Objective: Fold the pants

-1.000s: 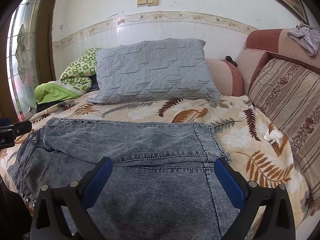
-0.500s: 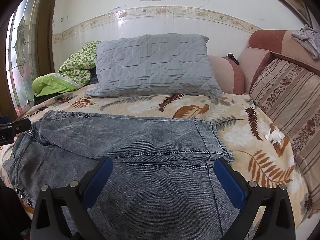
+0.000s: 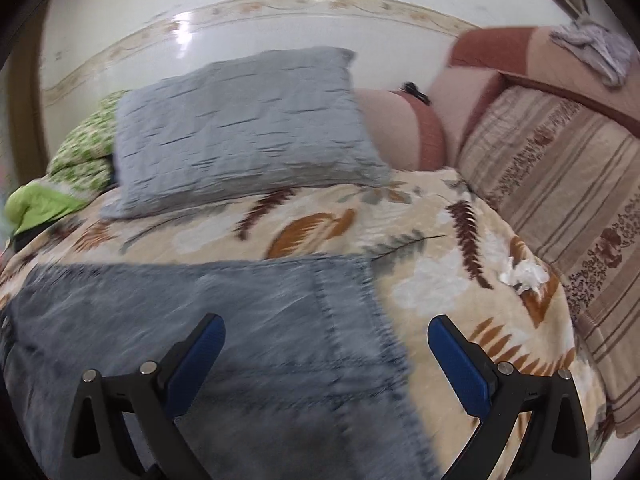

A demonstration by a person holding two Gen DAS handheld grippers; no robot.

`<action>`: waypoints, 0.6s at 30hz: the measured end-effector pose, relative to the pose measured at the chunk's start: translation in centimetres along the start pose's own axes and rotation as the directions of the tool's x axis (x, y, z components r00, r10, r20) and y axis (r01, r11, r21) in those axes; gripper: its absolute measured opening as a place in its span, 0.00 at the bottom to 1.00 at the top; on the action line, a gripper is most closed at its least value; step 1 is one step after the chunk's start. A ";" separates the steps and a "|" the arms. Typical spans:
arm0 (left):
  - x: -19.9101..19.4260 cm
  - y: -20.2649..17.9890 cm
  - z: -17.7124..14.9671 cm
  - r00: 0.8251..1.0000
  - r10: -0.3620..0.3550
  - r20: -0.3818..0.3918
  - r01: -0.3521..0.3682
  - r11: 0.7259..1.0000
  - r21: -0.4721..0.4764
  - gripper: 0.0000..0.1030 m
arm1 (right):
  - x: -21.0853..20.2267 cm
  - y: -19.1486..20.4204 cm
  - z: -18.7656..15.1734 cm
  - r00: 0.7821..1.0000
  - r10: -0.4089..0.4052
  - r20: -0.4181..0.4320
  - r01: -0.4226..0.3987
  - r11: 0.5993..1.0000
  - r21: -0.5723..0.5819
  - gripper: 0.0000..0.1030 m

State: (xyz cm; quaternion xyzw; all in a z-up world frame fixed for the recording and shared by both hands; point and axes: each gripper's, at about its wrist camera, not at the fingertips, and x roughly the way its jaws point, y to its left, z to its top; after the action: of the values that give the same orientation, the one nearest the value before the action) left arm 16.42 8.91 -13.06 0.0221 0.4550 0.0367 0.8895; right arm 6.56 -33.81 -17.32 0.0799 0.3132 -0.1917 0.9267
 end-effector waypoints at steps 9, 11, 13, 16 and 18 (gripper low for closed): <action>9.5 8.6 5.7 0.974 0.113 -0.195 -0.135 0.985 -0.104 1.00 | 11.2 -6.4 3.1 0.969 0.142 -0.204 -0.090 0.966 0.243 0.96; 11.1 9.3 5.9 0.966 0.106 -0.234 -0.133 0.986 -0.104 1.00 | 12.4 -4.9 3.5 0.961 0.170 -0.216 -0.127 0.971 0.201 0.94; 12.2 9.7 6.3 0.960 0.111 -0.258 -0.140 0.985 -0.100 1.00 | 13.4 -3.3 3.9 0.956 0.184 -0.230 -0.154 0.978 0.144 0.94; 13.6 10.0 7.3 0.958 0.074 -0.279 -0.112 0.986 -0.121 1.00 | 15.8 -1.5 3.9 0.937 0.166 -0.307 -0.144 0.985 0.092 0.86; 14.6 9.9 8.0 0.952 0.055 -0.301 -0.095 0.988 -0.121 1.00 | 17.7 -1.4 3.2 0.913 0.161 -0.375 -0.133 0.986 0.099 0.76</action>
State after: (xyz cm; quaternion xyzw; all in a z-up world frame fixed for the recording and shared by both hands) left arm 31.03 19.95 -19.45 -0.0260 0.5788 0.1036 0.8085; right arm 20.68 -41.30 -25.59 0.1721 0.4738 -0.1132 0.8562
